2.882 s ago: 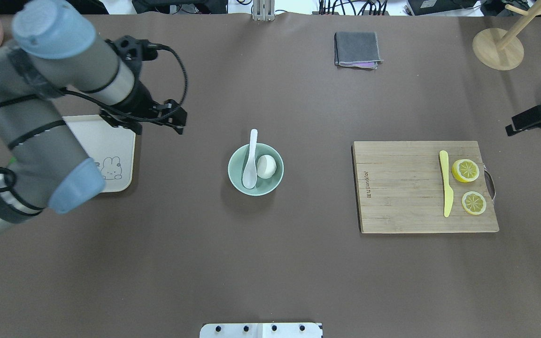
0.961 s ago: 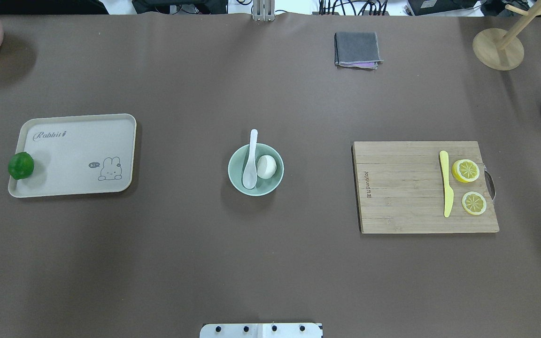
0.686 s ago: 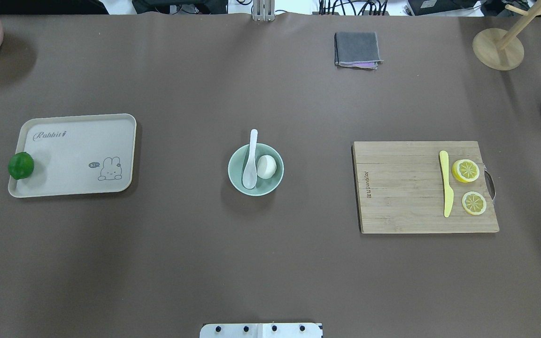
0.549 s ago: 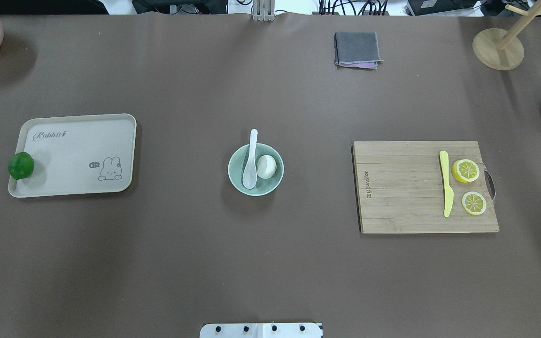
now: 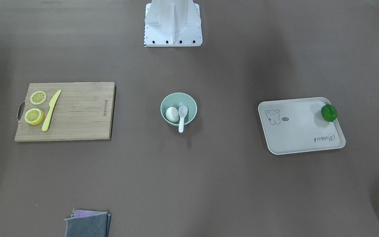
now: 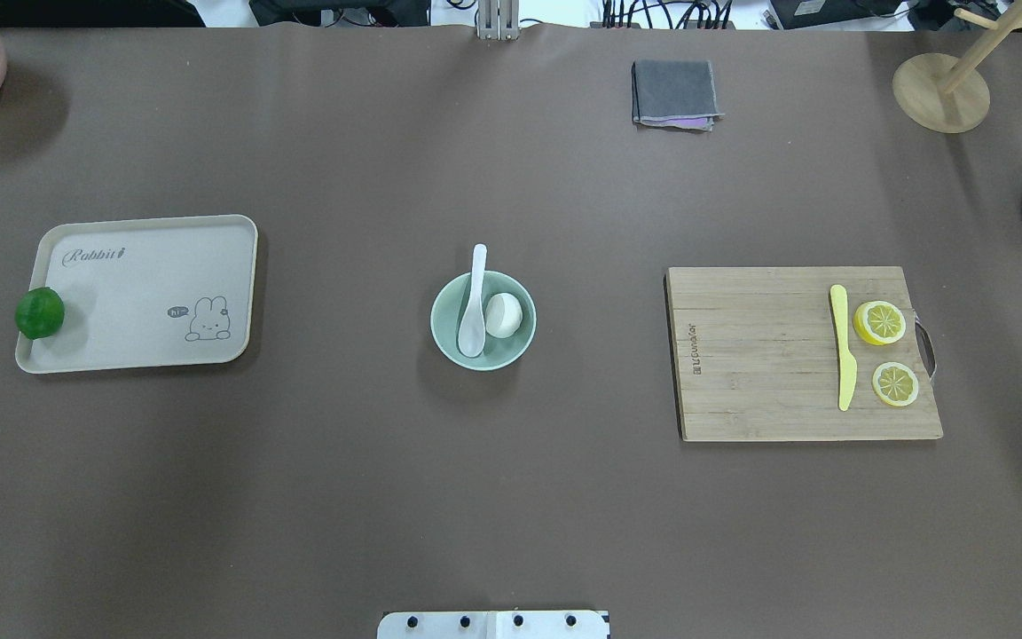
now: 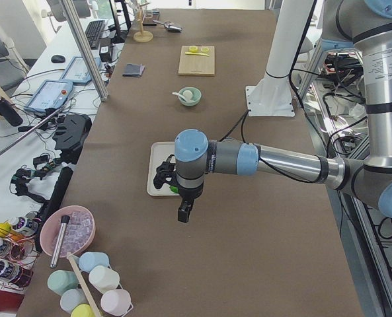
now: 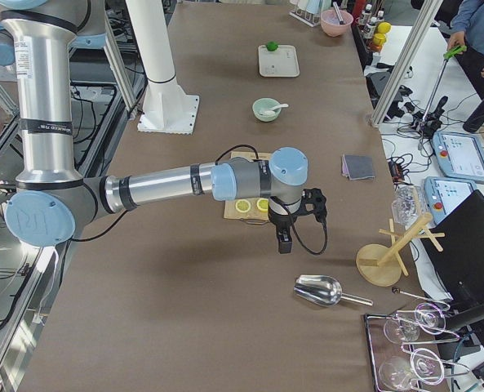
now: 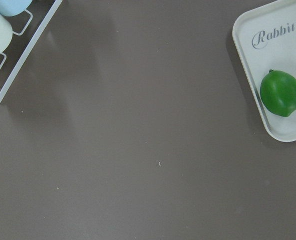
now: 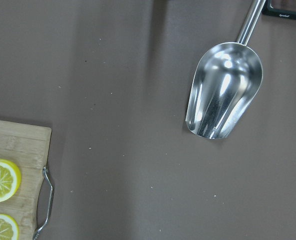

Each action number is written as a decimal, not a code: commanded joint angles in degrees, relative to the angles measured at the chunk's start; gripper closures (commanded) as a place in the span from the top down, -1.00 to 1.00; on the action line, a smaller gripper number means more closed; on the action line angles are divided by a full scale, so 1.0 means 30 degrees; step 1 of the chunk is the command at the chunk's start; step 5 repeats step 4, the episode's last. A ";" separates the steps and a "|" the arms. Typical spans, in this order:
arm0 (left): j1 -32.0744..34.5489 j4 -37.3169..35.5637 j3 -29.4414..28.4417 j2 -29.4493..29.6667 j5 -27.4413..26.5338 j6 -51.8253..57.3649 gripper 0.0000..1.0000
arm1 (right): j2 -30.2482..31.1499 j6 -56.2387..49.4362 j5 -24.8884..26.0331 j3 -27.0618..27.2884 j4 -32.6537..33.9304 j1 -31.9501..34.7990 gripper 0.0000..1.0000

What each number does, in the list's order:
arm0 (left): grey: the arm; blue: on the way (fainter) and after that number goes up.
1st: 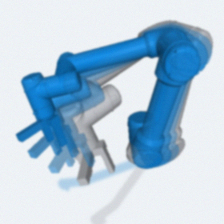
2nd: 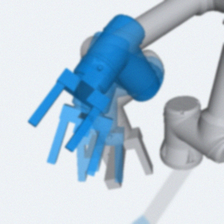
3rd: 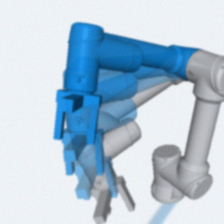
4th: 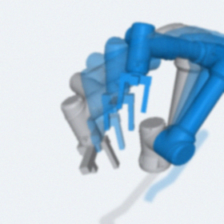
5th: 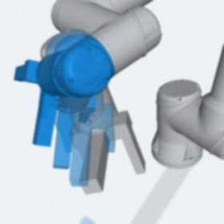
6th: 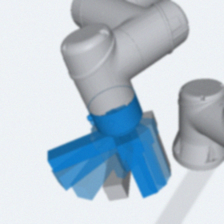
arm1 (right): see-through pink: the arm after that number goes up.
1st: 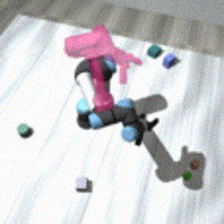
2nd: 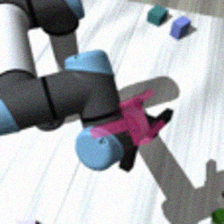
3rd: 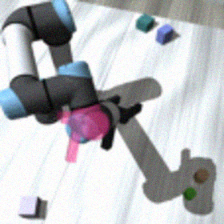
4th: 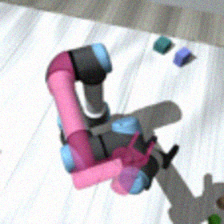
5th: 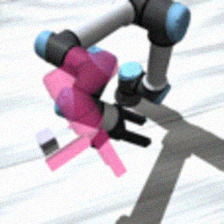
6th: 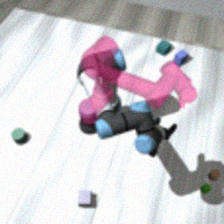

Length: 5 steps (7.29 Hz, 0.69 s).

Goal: Put spoon and bun in bowl

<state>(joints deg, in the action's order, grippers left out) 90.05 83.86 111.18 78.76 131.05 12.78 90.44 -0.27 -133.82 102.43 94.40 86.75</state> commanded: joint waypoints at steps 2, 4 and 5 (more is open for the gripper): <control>-0.0016 0.0027 -0.0001 0.0025 0.0027 0.0016 0.96 | 0.0000 0.0002 -0.0278 -0.0100 -0.0002 -0.0001 1.00; -0.0016 0.0027 0.0029 0.0025 -0.0002 0.0016 0.96 | -0.0029 0.0002 -0.0277 -0.0129 -0.0002 -0.0001 1.00; -0.0016 0.0027 0.0029 0.0025 -0.0002 0.0016 0.96 | -0.0029 0.0002 -0.0277 -0.0129 -0.0002 -0.0001 1.00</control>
